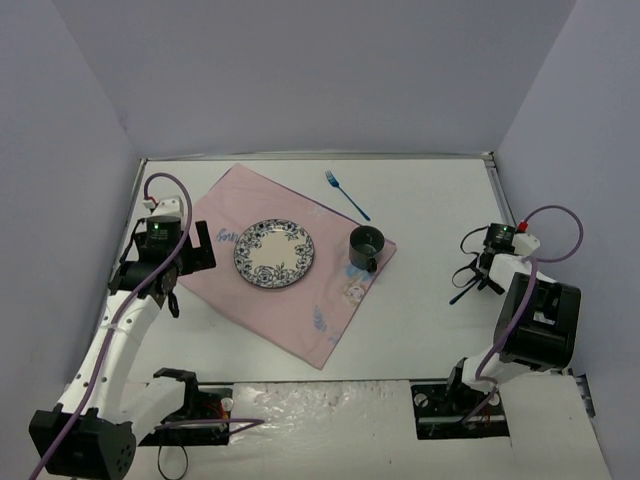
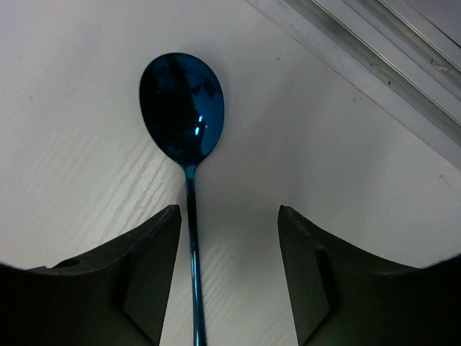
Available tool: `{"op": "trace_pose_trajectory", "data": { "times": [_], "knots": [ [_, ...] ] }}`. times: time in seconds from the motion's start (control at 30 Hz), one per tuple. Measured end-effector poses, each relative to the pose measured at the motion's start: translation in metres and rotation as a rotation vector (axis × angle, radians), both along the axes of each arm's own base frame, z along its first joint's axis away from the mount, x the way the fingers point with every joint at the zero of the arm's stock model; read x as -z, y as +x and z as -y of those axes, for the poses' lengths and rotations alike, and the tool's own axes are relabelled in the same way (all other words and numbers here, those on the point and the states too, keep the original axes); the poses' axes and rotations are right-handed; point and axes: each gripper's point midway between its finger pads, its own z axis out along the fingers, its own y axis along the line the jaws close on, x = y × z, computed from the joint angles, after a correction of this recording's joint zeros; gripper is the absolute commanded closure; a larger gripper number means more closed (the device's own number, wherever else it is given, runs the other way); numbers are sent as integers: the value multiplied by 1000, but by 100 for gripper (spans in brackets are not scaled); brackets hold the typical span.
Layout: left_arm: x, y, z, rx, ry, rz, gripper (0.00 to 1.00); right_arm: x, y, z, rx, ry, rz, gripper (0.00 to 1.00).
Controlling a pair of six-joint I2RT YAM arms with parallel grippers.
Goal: Set the dinner table for one person
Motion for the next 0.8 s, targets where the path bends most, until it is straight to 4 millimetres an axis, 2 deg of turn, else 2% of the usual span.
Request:
{"op": "trace_pose_trajectory", "data": {
  "times": [0.2, 0.47, 0.7, 0.8],
  "knots": [
    [0, -1, 2, 5, 12, -2, 3, 4, 7, 4, 4, 9, 7, 71],
    [1, -2, 3, 8, 19, -6, 3, 5, 22, 3, -20, 23, 42, 100],
    [2, -3, 2, 8, 21, -12, 3, 4, 26, -4, -46, 50, 58, 100],
    [2, -3, 2, 7, 22, -13, 3, -1, 28, -22, -92, 52, 48, 100]
  ]
}}
